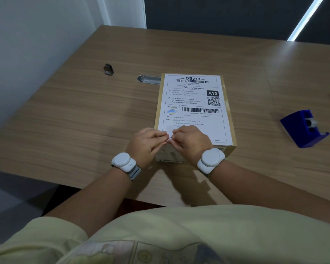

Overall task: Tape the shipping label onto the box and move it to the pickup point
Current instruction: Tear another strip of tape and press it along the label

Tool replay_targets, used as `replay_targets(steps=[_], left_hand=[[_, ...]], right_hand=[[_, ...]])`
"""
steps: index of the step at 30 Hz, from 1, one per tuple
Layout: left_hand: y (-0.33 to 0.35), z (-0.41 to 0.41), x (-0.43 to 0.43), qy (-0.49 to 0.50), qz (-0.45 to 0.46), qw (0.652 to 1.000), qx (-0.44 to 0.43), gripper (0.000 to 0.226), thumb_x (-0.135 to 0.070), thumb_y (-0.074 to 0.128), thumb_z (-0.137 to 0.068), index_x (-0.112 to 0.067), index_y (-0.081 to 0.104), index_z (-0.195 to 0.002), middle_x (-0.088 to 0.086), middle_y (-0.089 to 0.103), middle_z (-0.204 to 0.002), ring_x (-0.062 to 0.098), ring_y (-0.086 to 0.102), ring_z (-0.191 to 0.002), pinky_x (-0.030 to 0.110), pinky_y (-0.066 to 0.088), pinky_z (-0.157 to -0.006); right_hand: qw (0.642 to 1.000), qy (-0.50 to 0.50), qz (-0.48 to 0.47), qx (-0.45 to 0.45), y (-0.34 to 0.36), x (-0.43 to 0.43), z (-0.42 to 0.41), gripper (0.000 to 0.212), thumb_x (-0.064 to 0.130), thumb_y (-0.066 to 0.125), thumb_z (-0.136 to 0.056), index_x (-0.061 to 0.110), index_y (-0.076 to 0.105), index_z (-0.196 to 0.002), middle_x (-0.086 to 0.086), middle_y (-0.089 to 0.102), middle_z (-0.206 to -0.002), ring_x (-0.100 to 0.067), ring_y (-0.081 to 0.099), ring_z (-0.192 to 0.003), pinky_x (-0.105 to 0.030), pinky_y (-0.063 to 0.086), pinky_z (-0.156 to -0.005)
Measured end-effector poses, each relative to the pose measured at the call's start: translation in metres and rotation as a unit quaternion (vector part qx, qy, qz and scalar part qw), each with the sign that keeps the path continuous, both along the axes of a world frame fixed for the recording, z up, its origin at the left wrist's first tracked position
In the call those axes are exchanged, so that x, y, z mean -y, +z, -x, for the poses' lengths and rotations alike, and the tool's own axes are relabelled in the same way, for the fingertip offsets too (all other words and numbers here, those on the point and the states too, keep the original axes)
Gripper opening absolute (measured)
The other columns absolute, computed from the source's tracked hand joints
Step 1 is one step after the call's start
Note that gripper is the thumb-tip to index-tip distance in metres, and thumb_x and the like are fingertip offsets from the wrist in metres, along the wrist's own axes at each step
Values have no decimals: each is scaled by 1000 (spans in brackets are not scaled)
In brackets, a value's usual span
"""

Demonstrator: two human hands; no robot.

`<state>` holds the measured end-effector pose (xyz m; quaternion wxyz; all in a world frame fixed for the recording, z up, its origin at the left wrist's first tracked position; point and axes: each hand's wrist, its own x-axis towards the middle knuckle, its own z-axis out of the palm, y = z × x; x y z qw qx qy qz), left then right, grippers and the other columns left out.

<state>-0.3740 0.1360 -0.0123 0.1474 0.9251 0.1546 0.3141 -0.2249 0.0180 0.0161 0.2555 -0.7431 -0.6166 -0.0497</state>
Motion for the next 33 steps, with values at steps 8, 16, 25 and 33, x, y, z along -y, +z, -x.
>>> replay_targets(steps=[8, 16, 25, 33], left_hand=[[-1, 8, 3, 45, 104, 994, -9, 27, -30, 66, -85, -29, 69, -112, -13, 54, -132, 17, 51, -108, 23, 34, -96], [26, -7, 24, 166, 240, 955, 51, 26, 1, 59, -78, -19, 76, -77, -9, 63, -118, 12, 46, -113, 21, 32, -97], [58, -123, 73, 27, 119, 992, 30, 34, -8, 40, -75, -17, 73, -77, 1, 65, -115, 28, 56, -106, 41, 41, -95], [63, -256, 147, -69, 99, 992, -44, 21, -4, 54, -79, -13, 73, -81, 4, 64, -116, 27, 56, -109, 35, 40, -93]], right_hand=[[996, 76, -39, 29, -11, 9, -12, 27, 21, 52, -86, 6, 73, -94, -10, 73, -104, -34, 70, -88, -41, 59, -69], [994, 47, 69, 67, -13, 55, -42, 60, 7, 69, -71, 16, 57, -129, -1, 58, -136, -28, 57, -123, -53, 38, -100], [991, -99, 93, -21, -4, 127, -103, 51, 37, 42, -85, 18, 57, -130, 4, 55, -139, -24, 43, -135, -56, 17, -109], [964, -183, 146, -128, -4, 205, -188, 47, 28, 53, -93, 20, 47, -139, 5, 44, -147, -18, 29, -143, -43, 17, -118]])
